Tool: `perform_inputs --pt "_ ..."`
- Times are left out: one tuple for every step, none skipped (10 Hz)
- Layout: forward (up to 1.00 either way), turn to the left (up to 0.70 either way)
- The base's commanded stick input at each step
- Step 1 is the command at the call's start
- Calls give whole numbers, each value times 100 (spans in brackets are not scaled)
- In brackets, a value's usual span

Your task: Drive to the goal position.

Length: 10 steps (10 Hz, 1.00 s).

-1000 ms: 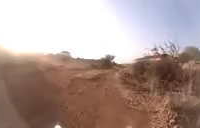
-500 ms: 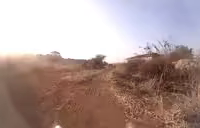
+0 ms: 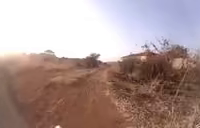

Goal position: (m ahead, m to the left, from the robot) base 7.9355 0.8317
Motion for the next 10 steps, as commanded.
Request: perform_inputs --pt "70 0" --pt "70 0" --pt "70 0" --pt "70 15" --pt "70 35" --pt "70 33" --pt "70 22" --pt "70 0" --pt "70 0" --pt "70 0"
